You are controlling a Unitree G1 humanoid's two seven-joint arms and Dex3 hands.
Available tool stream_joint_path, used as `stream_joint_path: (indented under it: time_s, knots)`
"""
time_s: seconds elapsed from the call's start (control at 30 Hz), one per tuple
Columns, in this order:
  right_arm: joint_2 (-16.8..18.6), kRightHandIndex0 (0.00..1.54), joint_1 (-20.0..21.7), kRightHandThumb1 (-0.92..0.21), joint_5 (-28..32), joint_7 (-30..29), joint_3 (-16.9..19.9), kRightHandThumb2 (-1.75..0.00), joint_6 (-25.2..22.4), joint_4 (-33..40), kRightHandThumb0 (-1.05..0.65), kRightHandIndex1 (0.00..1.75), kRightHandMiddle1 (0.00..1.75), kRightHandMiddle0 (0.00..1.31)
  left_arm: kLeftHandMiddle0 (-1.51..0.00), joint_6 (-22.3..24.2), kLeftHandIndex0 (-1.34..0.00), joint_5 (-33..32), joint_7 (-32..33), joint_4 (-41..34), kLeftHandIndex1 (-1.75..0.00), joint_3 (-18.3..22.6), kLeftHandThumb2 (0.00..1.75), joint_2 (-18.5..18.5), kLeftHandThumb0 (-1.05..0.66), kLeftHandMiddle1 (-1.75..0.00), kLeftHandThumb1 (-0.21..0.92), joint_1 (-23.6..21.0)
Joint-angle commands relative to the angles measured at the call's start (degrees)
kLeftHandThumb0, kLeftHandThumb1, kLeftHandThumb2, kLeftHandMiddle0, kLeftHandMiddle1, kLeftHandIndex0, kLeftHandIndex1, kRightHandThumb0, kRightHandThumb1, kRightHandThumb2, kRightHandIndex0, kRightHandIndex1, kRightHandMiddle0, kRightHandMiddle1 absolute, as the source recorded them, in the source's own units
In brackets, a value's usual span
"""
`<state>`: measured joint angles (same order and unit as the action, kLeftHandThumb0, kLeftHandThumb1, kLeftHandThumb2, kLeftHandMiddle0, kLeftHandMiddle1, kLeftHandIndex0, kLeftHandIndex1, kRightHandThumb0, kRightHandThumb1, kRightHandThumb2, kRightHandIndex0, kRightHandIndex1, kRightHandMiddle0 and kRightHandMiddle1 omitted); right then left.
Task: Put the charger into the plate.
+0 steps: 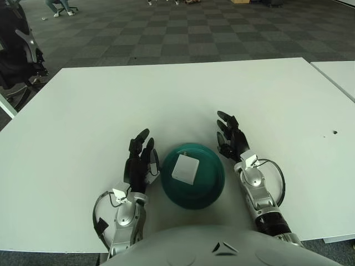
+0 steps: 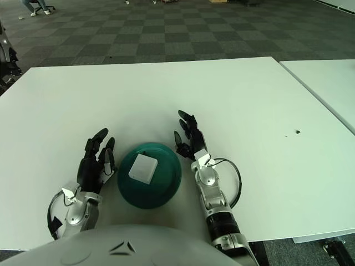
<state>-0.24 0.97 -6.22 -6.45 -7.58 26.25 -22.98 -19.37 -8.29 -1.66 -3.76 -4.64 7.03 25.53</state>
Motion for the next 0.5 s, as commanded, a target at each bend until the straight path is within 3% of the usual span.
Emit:
stream_joint_path:
  time_s: [0.0,0.2,0.47]
  knots:
    - [4.27,0.29,-2.8,-0.92,-1.28,-5.67,1.04,-0.75,8.48,-19.37,-0.85,0.01,0.52,0.0,-0.39,-0.41,0.0,2.31,1.05,2.93,-0.8,0.27,0.97,0.0,-0.73,-0.01,0.92,0.45]
    - [6.88,0.22,-1.77,-0.92,1.08,-6.87,2.89,-0.7,11.72,-21.24,-0.85,0.0,0.44,0.0,-0.35,-2.04,0.0,6.74,4.75,4.81,-0.79,0.58,0.97,0.86,-0.73,0.0,0.92,-0.35]
    - [6.53,0.14,-0.98,-0.92,-1.48,-8.69,2.2,-0.72,13.51,-21.99,-0.83,0.0,0.32,0.0,-0.3,-4.09,0.0,10.49,8.76,7.34,-0.7,0.74,0.96,1.9,-0.74,0.0,0.92,-1.28]
